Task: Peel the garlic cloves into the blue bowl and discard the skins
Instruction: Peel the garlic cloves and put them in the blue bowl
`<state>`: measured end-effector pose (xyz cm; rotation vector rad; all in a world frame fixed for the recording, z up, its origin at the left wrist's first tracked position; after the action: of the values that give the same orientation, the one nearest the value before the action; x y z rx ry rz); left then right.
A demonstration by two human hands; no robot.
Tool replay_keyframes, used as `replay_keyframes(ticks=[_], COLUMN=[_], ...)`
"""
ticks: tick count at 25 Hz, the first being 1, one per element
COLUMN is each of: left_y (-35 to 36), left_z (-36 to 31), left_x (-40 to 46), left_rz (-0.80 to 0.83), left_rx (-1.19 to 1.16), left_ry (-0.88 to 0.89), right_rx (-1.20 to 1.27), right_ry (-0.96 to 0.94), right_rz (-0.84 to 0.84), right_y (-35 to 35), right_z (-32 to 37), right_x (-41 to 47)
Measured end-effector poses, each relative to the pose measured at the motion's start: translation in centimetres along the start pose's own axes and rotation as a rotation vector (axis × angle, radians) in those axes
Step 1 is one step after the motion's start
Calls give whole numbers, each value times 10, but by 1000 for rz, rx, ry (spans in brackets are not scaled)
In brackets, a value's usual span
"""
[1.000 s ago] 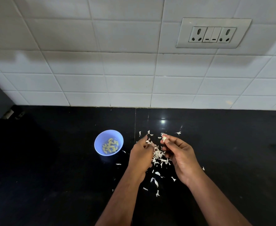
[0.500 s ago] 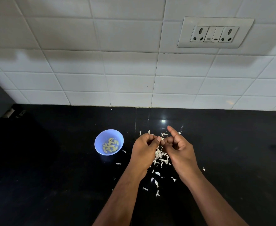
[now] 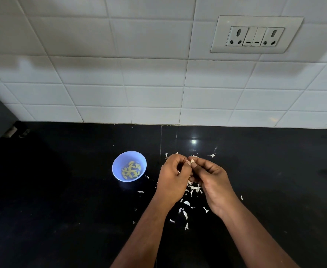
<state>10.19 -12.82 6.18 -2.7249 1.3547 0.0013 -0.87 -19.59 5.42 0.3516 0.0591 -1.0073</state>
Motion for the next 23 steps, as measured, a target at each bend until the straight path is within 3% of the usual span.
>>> replay_keyframes(ticks=[4,8,12,16,23], left_y=[0,-11,-7,-9,-17], left_z=[6,13,4,-1,-8], left_x=[-6,-2,-3,-4,0], left_rz=[-46,-98,-14,-50,-46], left_rx=[-114,-147,-227,-270,-69], left_ry=[-119,-106,-85,-82,11], right_rx=[-44,-27,59,104,110], right_ry=[-63,-109,-82,-39,28], right_rz=[-55,-77,-44,12,45], right_y=[-7,-9,-9,-5,-5], right_z=[4,9,10,10,9], right_x=[1,1,1,0,0])
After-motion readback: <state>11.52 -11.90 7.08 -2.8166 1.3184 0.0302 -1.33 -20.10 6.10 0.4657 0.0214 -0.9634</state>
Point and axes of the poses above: each hand's wrist, its own x-axis towards the middle knuckle, its own y-axis out of the palm, z = x × y, the point moved 7 cm from there along x, towards the middle knuckle, and after that the axes turned 1 degree about -y, right-handed, at the moved point
